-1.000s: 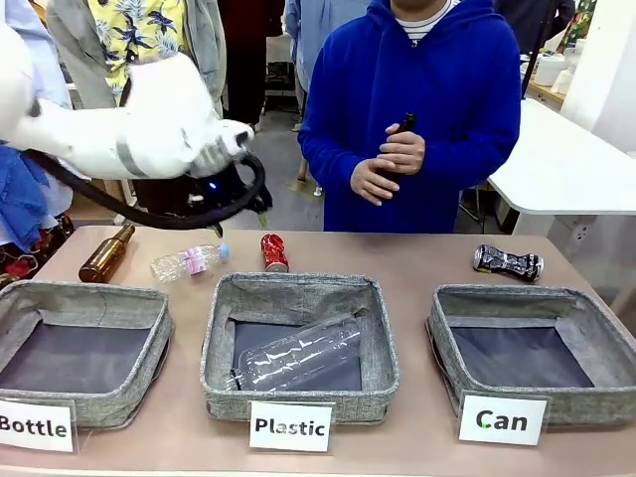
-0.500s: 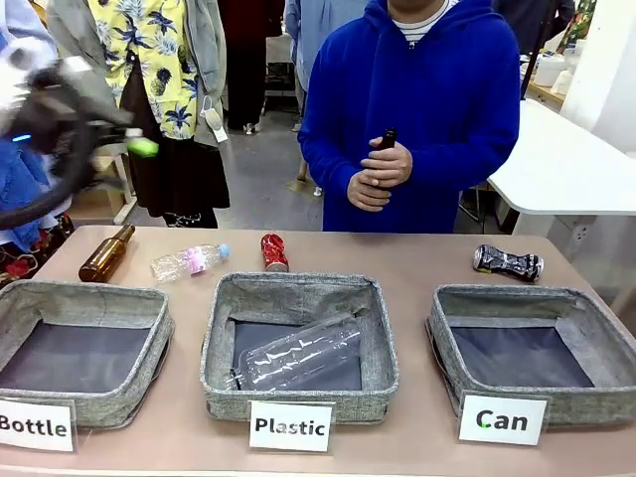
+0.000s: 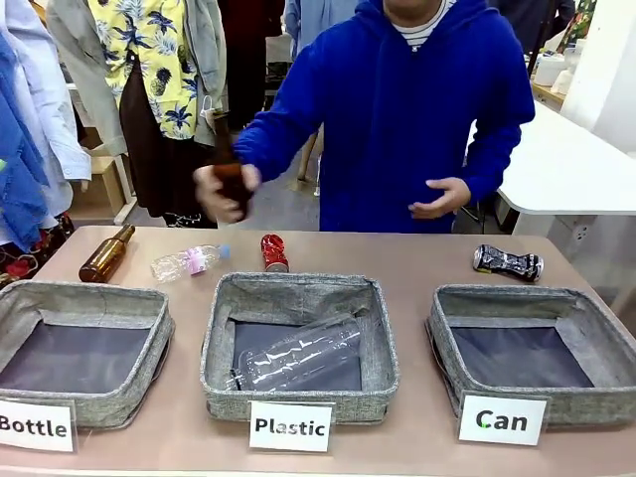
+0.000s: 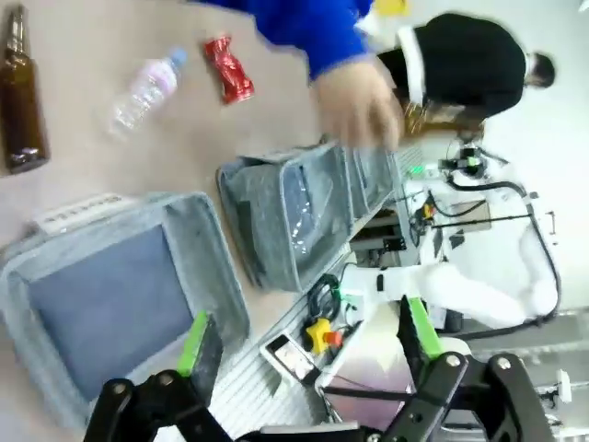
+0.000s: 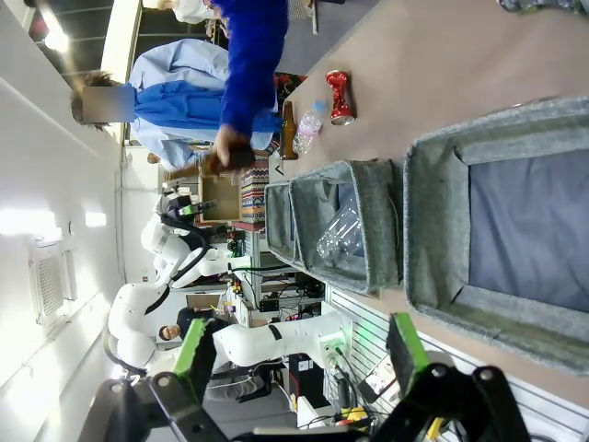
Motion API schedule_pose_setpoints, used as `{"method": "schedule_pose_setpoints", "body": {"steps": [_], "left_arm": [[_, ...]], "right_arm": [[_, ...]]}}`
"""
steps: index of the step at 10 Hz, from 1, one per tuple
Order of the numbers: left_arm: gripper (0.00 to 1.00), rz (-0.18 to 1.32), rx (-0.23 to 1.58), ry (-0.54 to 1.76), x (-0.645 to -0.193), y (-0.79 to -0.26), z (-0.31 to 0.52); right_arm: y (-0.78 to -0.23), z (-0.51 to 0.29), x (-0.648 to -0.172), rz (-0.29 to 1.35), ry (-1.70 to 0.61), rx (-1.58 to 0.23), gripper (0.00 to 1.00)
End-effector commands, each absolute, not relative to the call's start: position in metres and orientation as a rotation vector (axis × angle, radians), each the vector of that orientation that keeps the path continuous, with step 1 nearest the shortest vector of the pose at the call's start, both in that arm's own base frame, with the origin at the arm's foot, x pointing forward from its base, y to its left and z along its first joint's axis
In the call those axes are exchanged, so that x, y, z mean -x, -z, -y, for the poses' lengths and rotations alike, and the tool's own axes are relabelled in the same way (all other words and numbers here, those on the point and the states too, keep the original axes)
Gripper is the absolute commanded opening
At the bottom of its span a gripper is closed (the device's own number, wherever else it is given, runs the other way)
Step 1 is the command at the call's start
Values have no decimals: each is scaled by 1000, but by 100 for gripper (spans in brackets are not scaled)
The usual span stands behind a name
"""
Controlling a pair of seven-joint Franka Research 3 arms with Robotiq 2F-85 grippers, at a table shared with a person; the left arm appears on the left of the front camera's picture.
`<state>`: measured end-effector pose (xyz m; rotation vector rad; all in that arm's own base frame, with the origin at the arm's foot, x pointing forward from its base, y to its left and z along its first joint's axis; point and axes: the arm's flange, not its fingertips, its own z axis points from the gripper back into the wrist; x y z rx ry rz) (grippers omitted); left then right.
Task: Sort the can waste into the basket.
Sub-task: Pick up the can waste from the table and place it in the right Fabric basket.
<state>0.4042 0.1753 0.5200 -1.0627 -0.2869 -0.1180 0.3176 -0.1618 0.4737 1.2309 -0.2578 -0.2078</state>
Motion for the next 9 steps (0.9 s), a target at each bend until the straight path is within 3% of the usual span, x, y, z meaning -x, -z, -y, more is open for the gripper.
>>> {"method": "schedule_pose_setpoints", "body": {"steps": [1,3,5,7,9], "left_arm": [[100,357,1130,-38,-362,-568,-235],[100,509,1211,-171,-289,-569,-273],[100,561,1205,-236,-247,-549,-279],[100,569,1227,-232,-240,-541,-280],[100,524,1189,-204,-266,-557,-269]], "right_arm": [[-475,163,-317,273,182,-1230,100],[-475,163,-317,273,182,-1230,100],[-475,163,-317,273,182,-1230,100],[-475,163,-317,273,182,-1230,100],[-475,163,-317,273,182,-1230,100]]}}
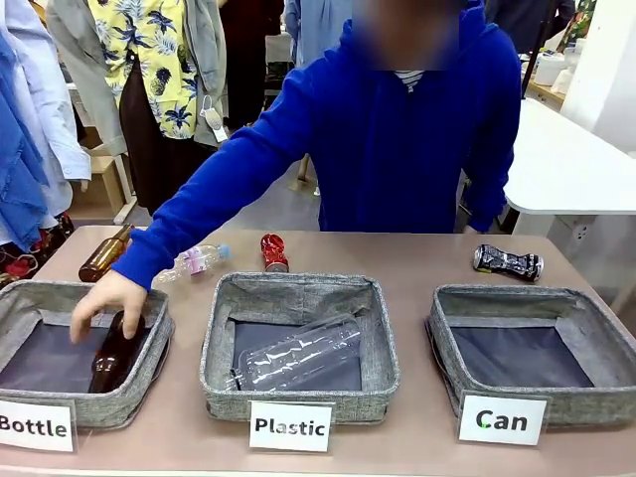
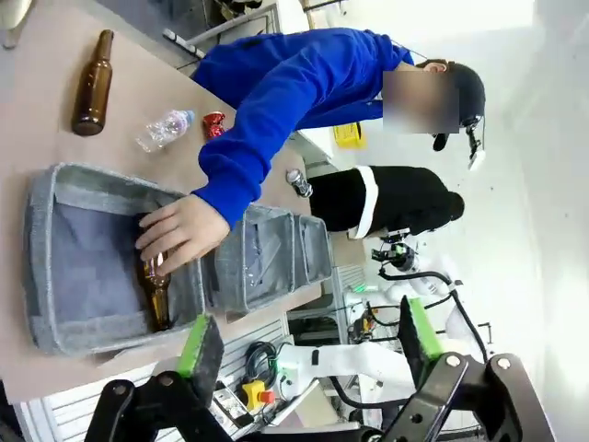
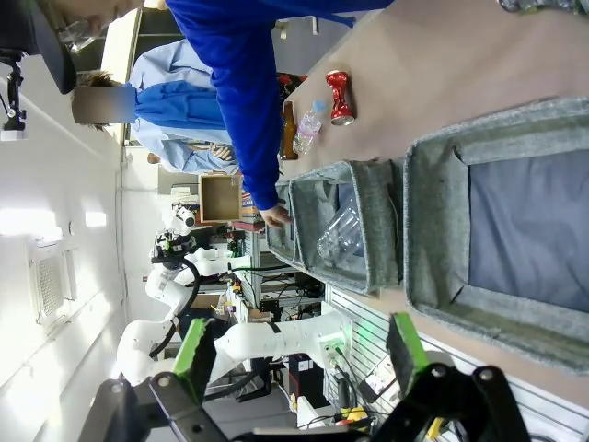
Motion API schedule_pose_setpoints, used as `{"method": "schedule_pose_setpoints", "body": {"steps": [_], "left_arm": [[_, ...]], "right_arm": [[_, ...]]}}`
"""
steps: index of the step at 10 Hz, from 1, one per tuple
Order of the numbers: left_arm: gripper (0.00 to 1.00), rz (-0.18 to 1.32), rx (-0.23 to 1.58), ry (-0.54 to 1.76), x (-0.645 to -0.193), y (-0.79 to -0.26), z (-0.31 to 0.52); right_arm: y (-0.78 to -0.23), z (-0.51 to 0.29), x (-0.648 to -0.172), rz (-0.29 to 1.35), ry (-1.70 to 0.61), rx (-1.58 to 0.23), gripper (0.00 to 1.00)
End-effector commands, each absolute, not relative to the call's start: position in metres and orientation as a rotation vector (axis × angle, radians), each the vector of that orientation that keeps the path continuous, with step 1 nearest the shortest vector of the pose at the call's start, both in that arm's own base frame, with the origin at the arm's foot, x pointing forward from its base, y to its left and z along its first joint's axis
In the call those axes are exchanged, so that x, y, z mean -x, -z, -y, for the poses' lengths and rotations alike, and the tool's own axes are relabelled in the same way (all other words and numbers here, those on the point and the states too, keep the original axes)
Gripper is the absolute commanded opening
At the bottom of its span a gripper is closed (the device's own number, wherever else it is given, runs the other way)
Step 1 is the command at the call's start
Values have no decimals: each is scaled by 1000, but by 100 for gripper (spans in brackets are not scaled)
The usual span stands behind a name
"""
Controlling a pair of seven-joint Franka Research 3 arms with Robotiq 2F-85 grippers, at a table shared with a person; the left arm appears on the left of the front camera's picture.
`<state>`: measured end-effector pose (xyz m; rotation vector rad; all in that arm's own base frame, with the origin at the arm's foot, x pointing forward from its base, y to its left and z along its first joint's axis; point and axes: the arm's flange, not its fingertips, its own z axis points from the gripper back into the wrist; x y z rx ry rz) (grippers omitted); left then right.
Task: Sort the can waste into the basket.
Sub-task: Pick up the can waste from the table and place it in the right Fabric basket.
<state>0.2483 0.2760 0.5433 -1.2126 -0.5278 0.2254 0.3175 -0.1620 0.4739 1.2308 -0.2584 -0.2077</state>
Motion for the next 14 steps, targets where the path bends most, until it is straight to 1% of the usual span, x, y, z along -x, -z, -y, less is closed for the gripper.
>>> {"method": "schedule_pose_setpoints", "body": {"steps": [1,4,6,8,9,11,12,14], "left_arm": [[100,488,1153,-194,-284,-567,-257],[100,369,988,-164,-349,-600,-190],[100,278,883,-173,-381,-603,-162],[100,229,847,-178,-399,-595,-144],[100,225,797,-174,-405,-594,-124],[100,232,683,-171,-417,-594,-69],[100,238,598,-165,-429,-586,-33],[100,187,496,-49,-453,-566,27]], "right_arm": [[-475,163,-317,273,182,-1230,100],[-475,163,-317,273,182,-1230,100],[-475,163,-317,273,182,-1230,100],[-475,163,-317,273,182,-1230,100],[-475,163,-317,273,182,-1230,100],[-475,163,-317,273,182,-1230,100],[-475,163,-317,273,182,-1230,100],[-475,163,-317,273,182,-1230,100]]}}
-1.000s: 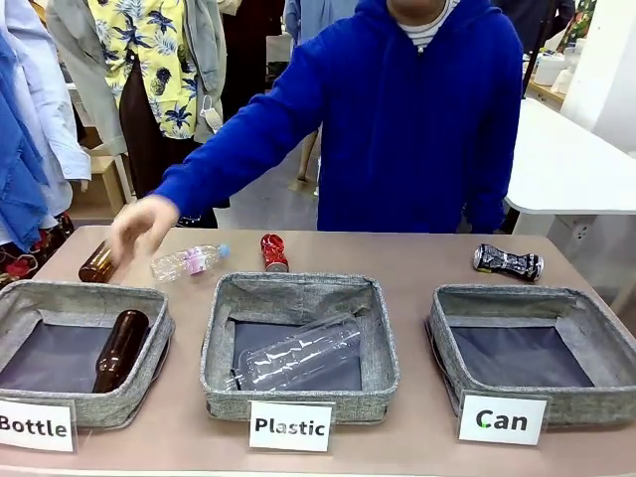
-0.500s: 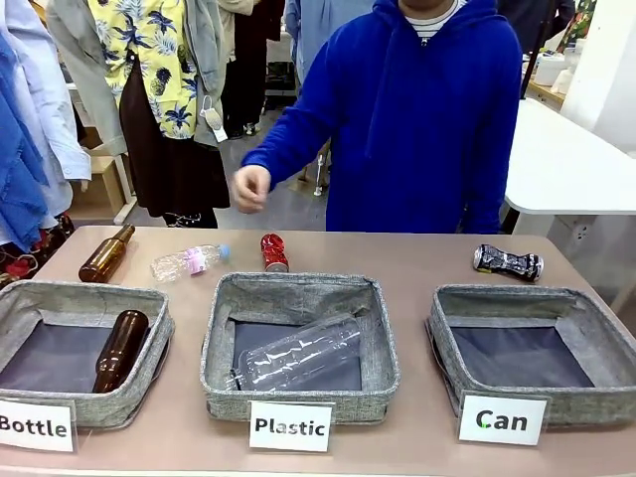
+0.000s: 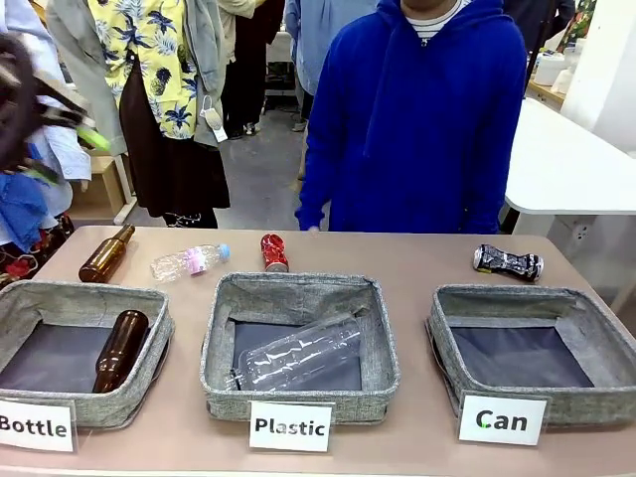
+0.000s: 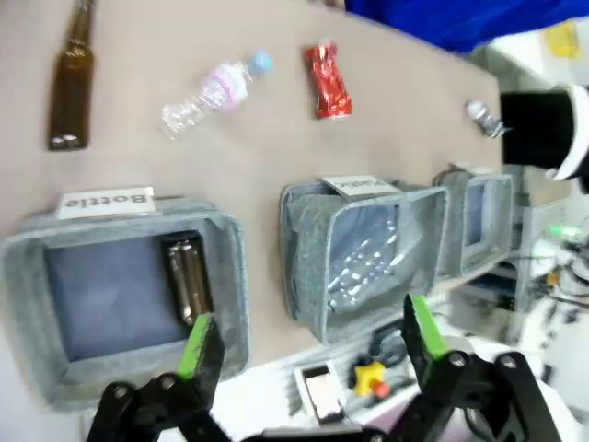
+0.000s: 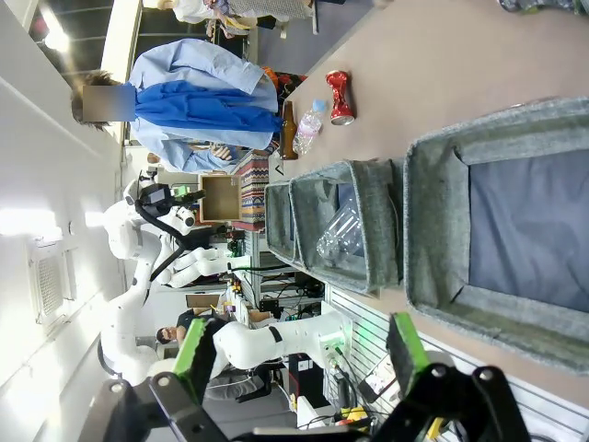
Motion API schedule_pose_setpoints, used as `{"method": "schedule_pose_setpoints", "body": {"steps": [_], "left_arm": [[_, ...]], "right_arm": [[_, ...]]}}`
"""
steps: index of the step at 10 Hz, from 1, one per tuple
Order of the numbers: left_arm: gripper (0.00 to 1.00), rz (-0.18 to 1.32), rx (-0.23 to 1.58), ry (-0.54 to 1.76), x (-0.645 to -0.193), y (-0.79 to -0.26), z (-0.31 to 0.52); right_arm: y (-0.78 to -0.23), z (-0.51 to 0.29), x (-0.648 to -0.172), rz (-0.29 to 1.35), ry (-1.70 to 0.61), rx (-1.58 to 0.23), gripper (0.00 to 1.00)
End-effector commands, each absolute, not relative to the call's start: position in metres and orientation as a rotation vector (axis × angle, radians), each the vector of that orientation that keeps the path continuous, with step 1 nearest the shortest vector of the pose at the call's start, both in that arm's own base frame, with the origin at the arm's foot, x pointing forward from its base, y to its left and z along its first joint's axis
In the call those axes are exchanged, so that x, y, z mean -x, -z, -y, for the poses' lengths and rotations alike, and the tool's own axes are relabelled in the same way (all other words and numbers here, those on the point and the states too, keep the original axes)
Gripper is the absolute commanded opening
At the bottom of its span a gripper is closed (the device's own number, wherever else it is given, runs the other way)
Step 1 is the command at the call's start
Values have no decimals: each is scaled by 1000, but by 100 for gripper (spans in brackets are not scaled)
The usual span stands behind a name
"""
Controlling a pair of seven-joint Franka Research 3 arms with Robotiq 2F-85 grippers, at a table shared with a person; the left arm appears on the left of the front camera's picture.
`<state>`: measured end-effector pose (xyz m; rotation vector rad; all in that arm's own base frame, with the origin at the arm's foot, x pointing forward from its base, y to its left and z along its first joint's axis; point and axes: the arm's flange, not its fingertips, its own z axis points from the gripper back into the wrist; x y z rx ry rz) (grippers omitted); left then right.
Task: Sort the can waste into the basket.
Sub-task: Pick up the can waste from the table and place it in the right Fabric basket.
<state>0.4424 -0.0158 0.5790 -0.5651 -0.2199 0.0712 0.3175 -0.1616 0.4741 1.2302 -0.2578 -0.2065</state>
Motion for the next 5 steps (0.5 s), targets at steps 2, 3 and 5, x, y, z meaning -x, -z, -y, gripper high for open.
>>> {"method": "schedule_pose_setpoints", "body": {"steps": [2,3,5], "left_arm": [[100,120,433,7,-475,-542,77],[100,105,394,21,-490,-522,105],[100,130,348,57,-505,-489,156]], "right_arm": [[-475,163,-317,273,182,-1230,100],[-475,163,-317,273,182,-1230,100],[-475,163,-317,273,182,-1230,100]]}}
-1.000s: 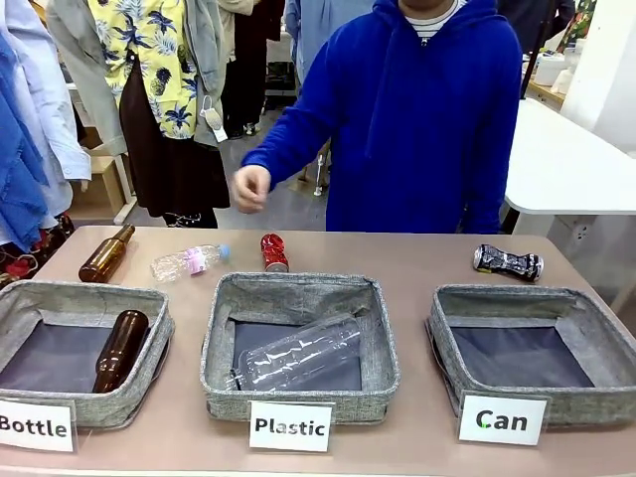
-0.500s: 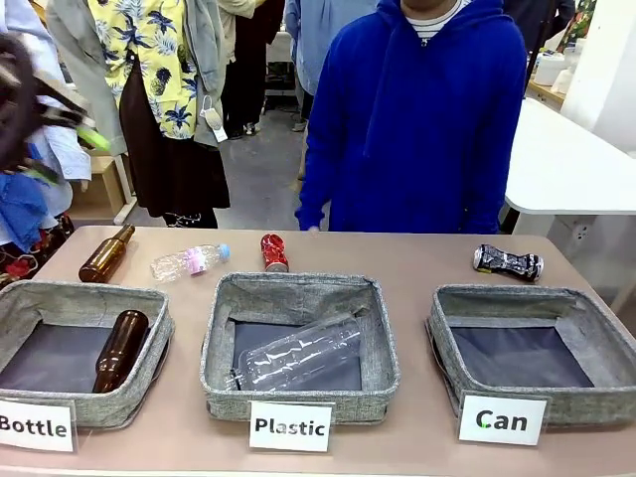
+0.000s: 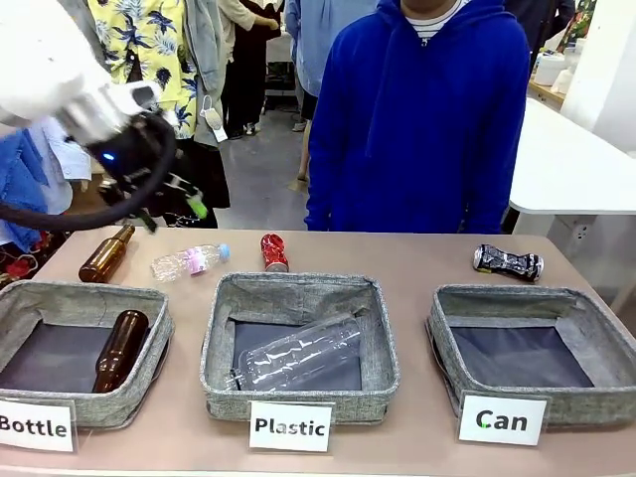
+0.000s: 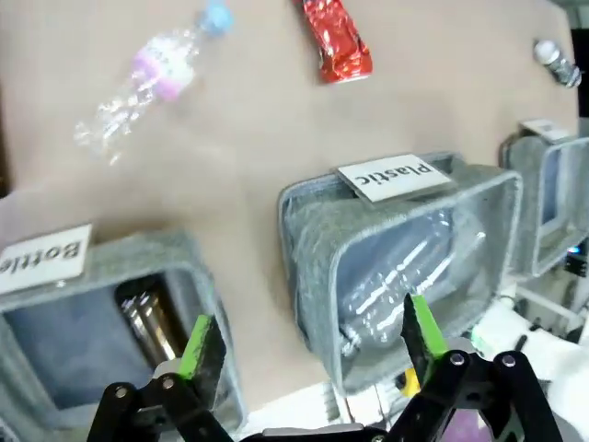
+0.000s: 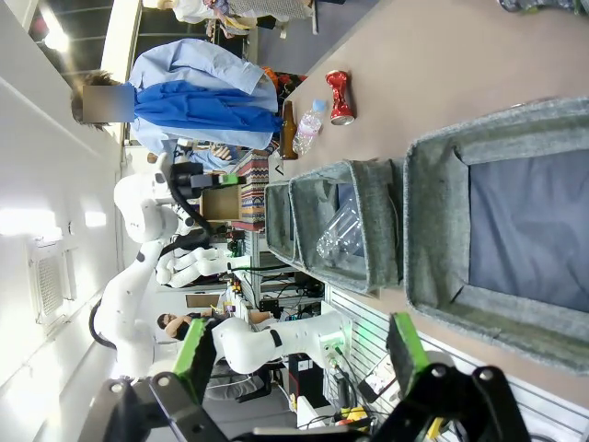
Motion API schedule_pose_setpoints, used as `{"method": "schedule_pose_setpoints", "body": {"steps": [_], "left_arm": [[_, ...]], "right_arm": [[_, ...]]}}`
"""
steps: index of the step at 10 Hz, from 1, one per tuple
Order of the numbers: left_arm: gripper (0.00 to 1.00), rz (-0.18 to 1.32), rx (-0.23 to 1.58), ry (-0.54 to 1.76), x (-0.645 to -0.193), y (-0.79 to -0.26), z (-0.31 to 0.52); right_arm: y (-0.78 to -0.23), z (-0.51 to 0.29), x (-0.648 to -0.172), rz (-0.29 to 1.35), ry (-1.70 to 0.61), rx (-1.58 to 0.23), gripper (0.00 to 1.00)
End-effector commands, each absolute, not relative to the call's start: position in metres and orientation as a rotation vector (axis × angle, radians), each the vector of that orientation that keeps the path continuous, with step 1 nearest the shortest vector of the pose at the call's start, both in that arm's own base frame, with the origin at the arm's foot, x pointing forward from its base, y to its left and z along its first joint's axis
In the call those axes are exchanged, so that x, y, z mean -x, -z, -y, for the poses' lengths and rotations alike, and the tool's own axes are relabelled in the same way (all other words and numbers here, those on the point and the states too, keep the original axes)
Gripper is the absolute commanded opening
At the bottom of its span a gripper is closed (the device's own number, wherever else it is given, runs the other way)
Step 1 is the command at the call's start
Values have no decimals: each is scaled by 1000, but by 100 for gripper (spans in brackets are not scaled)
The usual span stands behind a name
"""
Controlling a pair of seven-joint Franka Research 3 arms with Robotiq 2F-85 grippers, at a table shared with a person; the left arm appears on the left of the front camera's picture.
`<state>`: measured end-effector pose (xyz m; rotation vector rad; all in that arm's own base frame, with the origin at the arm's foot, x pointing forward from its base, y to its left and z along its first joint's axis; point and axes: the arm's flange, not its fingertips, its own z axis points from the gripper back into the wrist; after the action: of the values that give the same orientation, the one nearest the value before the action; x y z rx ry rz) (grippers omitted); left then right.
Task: Sort the can waste into the basket.
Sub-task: Pick up the can waste from the table and place it in the right Fabric basket.
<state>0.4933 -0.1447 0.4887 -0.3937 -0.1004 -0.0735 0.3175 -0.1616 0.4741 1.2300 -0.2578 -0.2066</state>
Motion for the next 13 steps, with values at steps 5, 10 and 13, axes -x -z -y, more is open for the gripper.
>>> {"method": "schedule_pose_setpoints", "body": {"steps": [5,10,13], "left_arm": [[100,243,160,36,-522,-414,261],[100,286,126,23,-508,-411,272],[100,270,507,308,-414,-498,147]], "right_arm": [[-475,163,-317,273,182,-1230,100],[-475,163,-317,273,182,-1230,100],[-475,163,-317,273,182,-1230,100]]}}
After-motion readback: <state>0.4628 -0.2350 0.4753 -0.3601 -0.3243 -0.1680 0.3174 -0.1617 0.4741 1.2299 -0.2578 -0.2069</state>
